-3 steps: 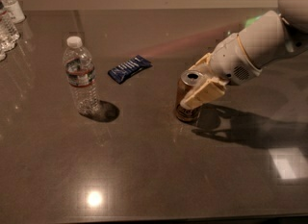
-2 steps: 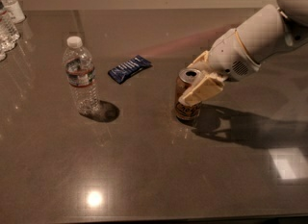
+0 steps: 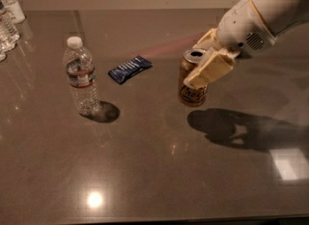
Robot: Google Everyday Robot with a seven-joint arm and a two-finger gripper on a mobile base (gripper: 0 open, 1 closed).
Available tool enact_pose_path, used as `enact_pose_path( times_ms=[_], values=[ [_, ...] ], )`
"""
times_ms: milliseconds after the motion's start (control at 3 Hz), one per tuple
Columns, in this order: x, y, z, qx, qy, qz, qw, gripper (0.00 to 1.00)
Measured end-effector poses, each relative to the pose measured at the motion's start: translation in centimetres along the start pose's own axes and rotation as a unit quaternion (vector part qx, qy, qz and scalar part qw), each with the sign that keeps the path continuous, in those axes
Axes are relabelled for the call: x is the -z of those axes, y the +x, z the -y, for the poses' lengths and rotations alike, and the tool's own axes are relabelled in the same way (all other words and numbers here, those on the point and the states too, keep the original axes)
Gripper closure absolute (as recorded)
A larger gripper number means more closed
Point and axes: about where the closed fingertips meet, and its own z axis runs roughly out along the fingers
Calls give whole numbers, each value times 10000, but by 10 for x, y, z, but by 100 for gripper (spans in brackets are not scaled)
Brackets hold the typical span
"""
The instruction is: Pick orange can
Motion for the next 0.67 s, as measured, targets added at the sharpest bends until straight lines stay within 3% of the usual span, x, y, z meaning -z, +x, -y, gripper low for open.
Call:
enact_pose_path(
  times_ms=[333, 667],
  values=[
    [42, -32, -4, 360, 89, 173, 9992, 100],
    [43, -33, -4, 374, 99, 179, 9991, 100]
  ],
)
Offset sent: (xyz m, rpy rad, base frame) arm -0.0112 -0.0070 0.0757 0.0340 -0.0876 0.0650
